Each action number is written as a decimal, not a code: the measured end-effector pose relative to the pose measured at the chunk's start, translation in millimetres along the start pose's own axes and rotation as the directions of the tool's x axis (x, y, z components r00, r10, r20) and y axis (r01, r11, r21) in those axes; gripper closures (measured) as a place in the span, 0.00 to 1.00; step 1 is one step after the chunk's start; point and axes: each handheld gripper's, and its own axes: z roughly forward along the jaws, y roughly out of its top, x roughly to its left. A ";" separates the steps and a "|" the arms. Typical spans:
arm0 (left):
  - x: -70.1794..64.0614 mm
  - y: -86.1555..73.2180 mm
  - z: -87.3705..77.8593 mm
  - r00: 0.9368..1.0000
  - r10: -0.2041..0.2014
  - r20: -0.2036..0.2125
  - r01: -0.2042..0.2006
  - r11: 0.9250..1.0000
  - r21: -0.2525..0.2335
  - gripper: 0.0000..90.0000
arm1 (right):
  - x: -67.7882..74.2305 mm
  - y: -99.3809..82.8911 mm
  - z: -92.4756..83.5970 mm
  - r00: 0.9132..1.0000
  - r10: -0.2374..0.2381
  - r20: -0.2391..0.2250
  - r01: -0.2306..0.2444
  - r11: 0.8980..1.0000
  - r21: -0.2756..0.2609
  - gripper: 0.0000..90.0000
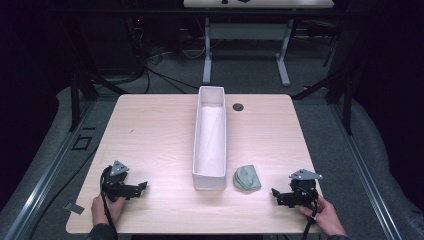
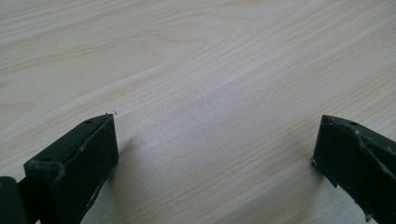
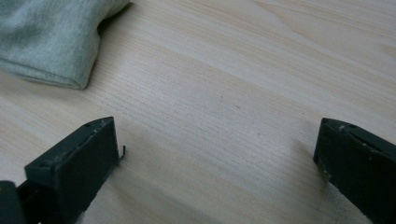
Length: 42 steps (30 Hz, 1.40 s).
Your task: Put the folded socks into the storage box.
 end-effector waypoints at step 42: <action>0.2 0.8 0.8 1.000 0.002 0.003 -0.002 1.000 0.000 0.00 | 39.9 67.7 -16.0 0.979 0.116 -0.166 -0.090 0.983 0.157 0.00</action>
